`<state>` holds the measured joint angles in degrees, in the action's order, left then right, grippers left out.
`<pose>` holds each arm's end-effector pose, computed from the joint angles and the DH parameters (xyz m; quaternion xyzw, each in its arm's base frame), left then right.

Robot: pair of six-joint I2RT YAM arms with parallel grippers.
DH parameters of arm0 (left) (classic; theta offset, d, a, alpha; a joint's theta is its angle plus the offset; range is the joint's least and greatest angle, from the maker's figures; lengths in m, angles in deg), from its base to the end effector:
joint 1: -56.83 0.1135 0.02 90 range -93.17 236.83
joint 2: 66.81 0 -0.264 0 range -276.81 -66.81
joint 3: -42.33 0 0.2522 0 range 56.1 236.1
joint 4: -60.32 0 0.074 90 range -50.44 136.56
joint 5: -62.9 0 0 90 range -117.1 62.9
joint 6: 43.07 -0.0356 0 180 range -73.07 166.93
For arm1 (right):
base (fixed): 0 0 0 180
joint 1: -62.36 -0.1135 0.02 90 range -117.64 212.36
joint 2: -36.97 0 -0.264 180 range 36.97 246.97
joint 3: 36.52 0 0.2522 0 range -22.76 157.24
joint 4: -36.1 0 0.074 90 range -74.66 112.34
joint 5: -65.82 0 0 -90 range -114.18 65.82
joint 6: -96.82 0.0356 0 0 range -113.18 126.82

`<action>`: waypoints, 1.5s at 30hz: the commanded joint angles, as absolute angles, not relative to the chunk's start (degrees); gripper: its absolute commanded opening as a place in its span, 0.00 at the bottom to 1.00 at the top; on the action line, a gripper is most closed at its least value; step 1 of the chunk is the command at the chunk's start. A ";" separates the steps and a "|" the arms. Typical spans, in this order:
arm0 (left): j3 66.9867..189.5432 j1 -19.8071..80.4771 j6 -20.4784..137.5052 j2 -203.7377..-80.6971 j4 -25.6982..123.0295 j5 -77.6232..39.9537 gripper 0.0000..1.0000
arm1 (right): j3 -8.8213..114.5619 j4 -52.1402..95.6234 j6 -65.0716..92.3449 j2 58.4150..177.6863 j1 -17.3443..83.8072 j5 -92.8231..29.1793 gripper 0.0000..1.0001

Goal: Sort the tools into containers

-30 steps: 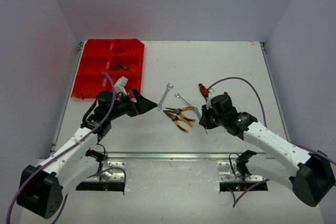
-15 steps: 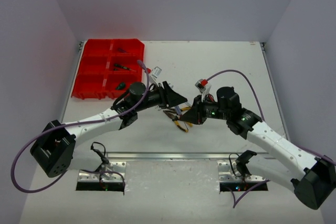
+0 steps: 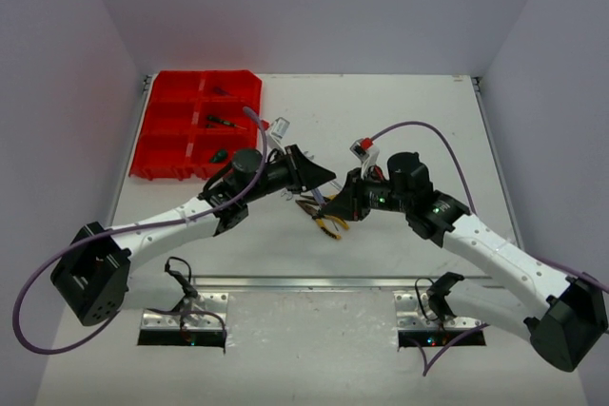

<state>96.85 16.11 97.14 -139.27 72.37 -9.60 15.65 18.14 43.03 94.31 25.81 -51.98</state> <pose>0.2111 -0.1958 0.2765 0.0408 0.7398 -0.5511 0.3838 0.1714 0.1478 0.2716 -0.1348 0.8097 0.4786 0.3117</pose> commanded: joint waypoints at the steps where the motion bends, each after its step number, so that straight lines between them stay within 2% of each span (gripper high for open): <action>1: 97.51 15.00 95.32 -133.42 69.74 -12.34 0.00 | 17.05 23.79 44.78 95.70 26.23 -46.11 0.02; 3: 97.89 15.00 95.12 -132.58 68.20 -12.54 0.00 | 17.24 24.02 45.30 96.02 26.24 -44.79 0.00; 5: 98.94 15.00 94.75 -132.32 66.25 -12.59 0.06 | 17.95 23.92 45.35 96.70 26.24 -44.72 0.00; 6: 99.53 15.00 94.50 -132.31 65.38 -12.59 0.13 | 18.39 23.83 45.32 97.09 26.24 -44.88 0.00; 7: 99.94 15.00 94.27 -132.37 65.13 -12.55 0.26 | 18.80 23.82 45.32 97.42 26.24 -45.04 0.00; 11: 100.79 15.00 94.22 -132.29 65.46 -11.94 0.63 | 20.08 23.43 45.41 98.05 26.19 -45.05 0.00; 12: 100.86 15.00 94.33 -132.28 65.45 -11.89 0.71 | 20.24 23.14 45.41 97.93 26.23 -44.72 0.00; 13: 101.00 15.00 94.47 -132.21 65.38 -11.89 0.72 | 20.38 22.72 45.41 97.72 26.24 -44.09 0.00; 14: 101.01 15.00 94.48 -132.20 65.37 -11.89 0.70 | 20.39 22.53 45.41 97.70 26.24 -43.48 0.00; 17: 100.52 15.00 94.41 -131.80 65.80 -11.72 0.49 | 20.65 20.85 45.63 96.88 26.17 -41.88 0.00; 18: 100.20 14.94 94.40 -131.76 66.06 -11.72 0.41 | 20.54 21.07 45.84 96.71 26.20 -42.43 0.00; 20: 99.87 15.00 94.39 -132.11 66.42 -11.72 0.13 | 20.13 21.88 46.45 96.39 26.24 -43.85 0.00; 22: 99.95 15.00 94.39 -132.72 66.76 -11.14 0.02 | 19.83 21.90 46.91 96.35 26.15 -44.83 0.00; 25: 100.07 15.00 94.32 -132.83 66.33 -11.85 0.00 | 19.24 22.57 46.96 95.70 26.18 -44.46 0.03; 26: 100.27 15.10 93.83 -132.45 65.37 -13.63 0.00 | 18.53 23.78 46.95 95.03 26.23 -44.15 0.14; 28: 101.94 16.34 92.22 -132.15 63.11 -17.78 0.00 | 17.22 23.36 47.53 93.50 26.24 -41.17 0.74; 29: 104.22 18.10 91.28 -132.80 59.57 -18.96 0.00 | 16.99 20.93 47.49 92.78 26.31 -37.36 0.88; 30: 106.93 20.20 90.29 -133.68 55.32 -19.87 0.00 | 16.89 17.86 47.36 92.07 26.40 -32.88 0.98; 34: 115.99 41.11 91.71 -141.41 46.65 -23.39 0.00 | 17.70 8.78 44.48 90.43 26.68 -23.71 0.99; 38: 126.40 52.77 98.65 -156.65 44.01 -24.81 0.00 | 14.93 7.83 42.60 88.08 26.76 -23.91 0.99; 39: 129.40 54.26 99.76 -157.12 44.00 -24.83 0.00 | 14.56 7.73 42.55 87.35 26.76 -24.00 0.99; 45: 160.57 60.90 101.08 -186.96 43.19 -21.15 0.00 | 12.20 4.02 36.28 81.95 26.67 -26.30 0.99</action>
<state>145.47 59.38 98.92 -174.07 44.75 -23.74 12.79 6.47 41.64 85.05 26.66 -27.01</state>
